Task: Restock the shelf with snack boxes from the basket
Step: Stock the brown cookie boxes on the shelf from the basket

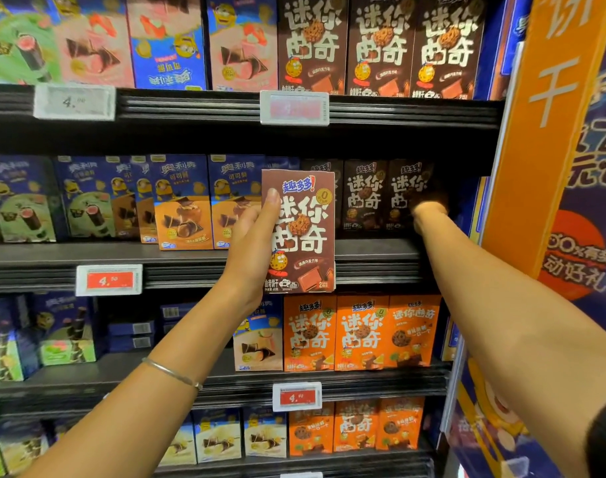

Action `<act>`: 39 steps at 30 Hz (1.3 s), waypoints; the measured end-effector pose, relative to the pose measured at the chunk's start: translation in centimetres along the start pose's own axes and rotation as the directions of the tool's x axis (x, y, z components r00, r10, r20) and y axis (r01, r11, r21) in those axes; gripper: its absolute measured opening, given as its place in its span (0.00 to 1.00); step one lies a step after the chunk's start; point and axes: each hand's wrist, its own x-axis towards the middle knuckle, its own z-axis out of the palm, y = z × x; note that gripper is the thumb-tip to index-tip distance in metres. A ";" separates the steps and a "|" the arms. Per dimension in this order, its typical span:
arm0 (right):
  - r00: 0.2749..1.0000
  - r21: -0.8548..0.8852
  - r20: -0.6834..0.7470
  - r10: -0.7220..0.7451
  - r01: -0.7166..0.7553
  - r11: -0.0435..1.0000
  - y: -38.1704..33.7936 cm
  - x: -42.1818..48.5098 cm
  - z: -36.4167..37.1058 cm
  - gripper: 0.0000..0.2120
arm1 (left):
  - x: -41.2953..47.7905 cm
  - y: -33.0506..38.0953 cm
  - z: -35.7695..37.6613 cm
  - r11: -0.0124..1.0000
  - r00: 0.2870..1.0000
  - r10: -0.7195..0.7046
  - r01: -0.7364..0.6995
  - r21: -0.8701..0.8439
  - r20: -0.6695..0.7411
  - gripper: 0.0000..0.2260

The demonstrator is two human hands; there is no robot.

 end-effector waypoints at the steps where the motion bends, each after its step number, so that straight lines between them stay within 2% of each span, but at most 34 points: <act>1: 1.000 -0.001 -0.028 0.001 -0.001 1.000 -0.2 -0.7 -0.1 0.25 | 0.0 0.0 0.0 1.000 1.000 0.000 0.000 0.000 0.000 0.24; 3: 0.997 -0.105 -0.070 -0.029 0.021 0.994 0.3 -1.3 -0.3 0.24 | 0.1 0.1 0.0 1.000 1.000 -0.002 0.002 0.002 0.000 0.24; 4: 0.993 -0.187 -0.062 -0.095 0.082 0.979 0.8 -1.5 -0.3 0.24 | 0.1 0.1 0.0 1.000 1.000 -0.004 0.004 0.003 -0.001 0.24; 6: 0.993 -0.239 -0.080 -0.082 0.061 0.969 0.9 -1.6 -0.4 0.24 | 0.2 0.1 0.1 1.000 1.000 -0.004 0.004 0.008 -0.008 0.24; 7: 0.996 -0.161 -0.075 -0.044 0.032 0.986 0.7 -1.6 -0.6 0.22 | 0.2 0.0 0.1 1.000 1.000 -0.001 0.001 0.010 -0.011 0.24; 8: 0.997 0.073 -0.049 0.055 -0.052 0.996 0.1 -2.1 -0.8 0.21 | 0.3 0.0 0.2 1.000 1.000 0.002 -0.002 0.011 -0.011 0.24; 9: 0.988 0.336 0.012 0.152 -0.147 0.930 -0.7 -2.7 -1.2 0.19 | 0.3 0.0 0.3 1.000 1.000 0.006 -0.005 0.012 -0.007 0.24; 10: 0.990 0.419 0.013 0.144 -0.136 0.898 -1.1 -3.8 -1.4 0.18 | 0.4 0.0 0.4 1.000 1.000 0.009 -0.009 0.012 -0.004 0.23; 12: 0.989 0.435 -0.111 0.096 -0.039 0.900 -2.0 -5.8 -1.7 0.17 | 0.6 0.1 0.7 1.000 1.000 0.022 -0.022 0.001 -0.005 0.21; 14: 0.979 0.351 -0.187 -0.082 0.145 0.925 -2.4 -8.7 -1.7 0.15 | 0.8 0.2 1.2 0.999 0.999 0.034 -0.034 -0.016 -0.002 0.20; 16: 0.956 0.380 -0.085 -0.282 0.293 0.877 -2.4 -12.0 -2.0 0.10 | 1.1 0.4 1.8 0.999 0.999 0.050 -0.050 -0.020 0.015 0.19; 18: 0.891 0.390 0.146 -0.430 0.347 0.853 -1.9 -14.6 -2.5 0.09 | 1.6 0.6 2.6 0.998 0.997 0.069 -0.069 -0.008 0.043 0.17; 20: 0.817 0.391 0.343 -0.463 0.324 0.861 -1.7 -16.2 -2.8 0.13 | 2.3 0.7 3.4 0.997 0.996 0.076 -0.075 -0.014 0.050 0.17; 21: 0.809 0.400 0.377 -0.452 0.298 0.867 -1.7 -16.8 -3.0 0.15 | 2.7 0.8 3.8 0.997 0.996 0.076 -0.075 -0.023 0.045 0.19; 23: 0.822 0.415 0.364 -0.437 0.277 0.867 -1.8 -17.2 -3.8 0.19 | 3.7 0.9 4.4 0.996 0.996 0.087 -0.087 -0.014 0.027 0.22; 25: 0.815 0.431 0.374 -0.442 0.269 0.861 -1.7 -17.0 -4.5 0.22 | 4.8 0.8 4.9 0.994 0.994 0.109 -0.109 0.021 0.016 0.20; 27: 0.795 0.409 0.404 -0.453 0.287 0.866 -1.6 -17.0 -4.8 0.21 | 5.8 0.5 5.3 0.993 0.993 0.112 -0.113 0.036 0.023 0.18; 31: 0.797 0.349 0.413 -0.441 0.308 0.885 -1.6 -16.4 -4.8 0.19 | 7.1 -0.3 6.2 0.996 0.995 0.067 -0.070 0.050 0.072 0.25; 35: 0.807 0.306 0.416 -0.419 0.309 0.900 -1.4 -15.4 -4.3 0.21 | 7.7 -1.0 6.6 0.991 0.990 0.078 -0.090 0.101 0.114 0.18; 37: 0.822 0.314 0.409 -0.396 0.281 0.907 -1.2 -14.8 -4.0 0.21 | 7.6 -0.9 7.1 0.976 0.989 0.076 -0.099 0.193 0.126 0.19; 39: 0.841 0.302 0.379 -0.387 0.283 0.910 -0.9 -14.0 -3.8 0.22 | 7.4 -0.7 7.3 0.875 0.984 0.137 -0.175 0.451 0.116 0.22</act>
